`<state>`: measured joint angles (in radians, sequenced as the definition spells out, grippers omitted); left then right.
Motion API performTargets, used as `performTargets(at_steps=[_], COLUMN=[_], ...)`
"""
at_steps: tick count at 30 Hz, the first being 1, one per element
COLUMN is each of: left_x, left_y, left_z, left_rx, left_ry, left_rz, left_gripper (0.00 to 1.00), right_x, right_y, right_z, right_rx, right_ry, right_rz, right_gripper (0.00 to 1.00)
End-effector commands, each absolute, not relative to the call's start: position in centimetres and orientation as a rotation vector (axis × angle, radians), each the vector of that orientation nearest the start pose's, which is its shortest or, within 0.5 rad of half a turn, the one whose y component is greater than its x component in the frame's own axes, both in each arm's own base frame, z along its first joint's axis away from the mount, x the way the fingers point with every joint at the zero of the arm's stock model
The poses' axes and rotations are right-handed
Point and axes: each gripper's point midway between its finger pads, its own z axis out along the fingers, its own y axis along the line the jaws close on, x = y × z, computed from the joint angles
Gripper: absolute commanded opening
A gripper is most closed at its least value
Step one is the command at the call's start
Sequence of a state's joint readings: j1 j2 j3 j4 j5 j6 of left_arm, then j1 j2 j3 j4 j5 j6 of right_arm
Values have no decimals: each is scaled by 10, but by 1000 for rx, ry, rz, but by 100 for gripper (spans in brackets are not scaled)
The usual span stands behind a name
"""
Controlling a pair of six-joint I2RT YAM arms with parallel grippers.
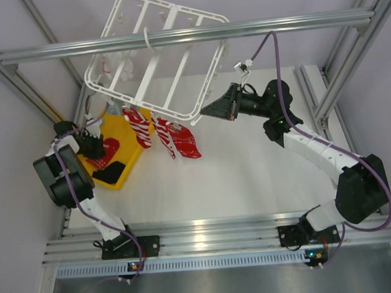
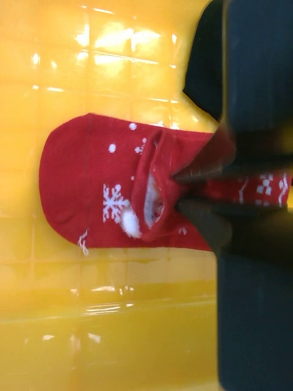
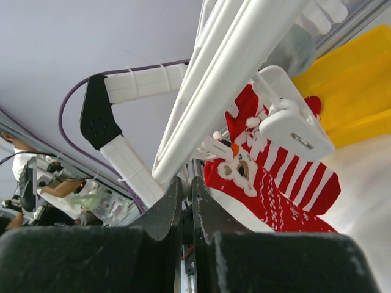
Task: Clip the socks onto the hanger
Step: Pick up the sock from the bin.
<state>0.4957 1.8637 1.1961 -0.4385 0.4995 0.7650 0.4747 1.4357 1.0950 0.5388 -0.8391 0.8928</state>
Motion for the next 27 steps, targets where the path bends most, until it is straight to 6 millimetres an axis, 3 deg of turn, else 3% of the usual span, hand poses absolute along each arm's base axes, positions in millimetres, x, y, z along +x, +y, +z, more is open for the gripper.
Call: performTargets(at_steps=[1, 4, 8, 9, 13, 14, 16, 21, 27], left_x=[385, 387, 383, 376, 352, 342, 332, 312, 282], left_y=[138, 134, 126, 127, 123, 121, 108, 83, 28], left_z=[33, 51, 89, 94, 141, 142, 171, 206, 260], left_rx=[532, 525, 512, 487, 404, 378, 402, 331, 444], left_ry=[2433, 2397, 2275, 2261, 2122, 2108, 2016, 1930, 1747], left_rz=[-205, -211, -236, -251, -298, -323, -343, -390, -552], left_gripper=[15, 0, 0, 0, 0, 0, 0, 0, 0], right_x=[301, 300, 299, 298, 297, 296, 296, 298, 299], right_y=[316, 315, 314, 313, 311, 311, 312, 311, 310], right_z=[380, 382, 383, 384, 387, 388, 389, 391, 395], right_rx=[-478, -482, -485, -488, -488, -490, -486, -480, -485], right_ry=[1521, 1517, 1514, 1512, 1504, 1502, 1503, 1501, 1488], right_rz=[1613, 1609, 1604, 1600, 1588, 1587, 1588, 1579, 1569], right_gripper=[0, 0, 0, 0, 0, 0, 0, 0, 0])
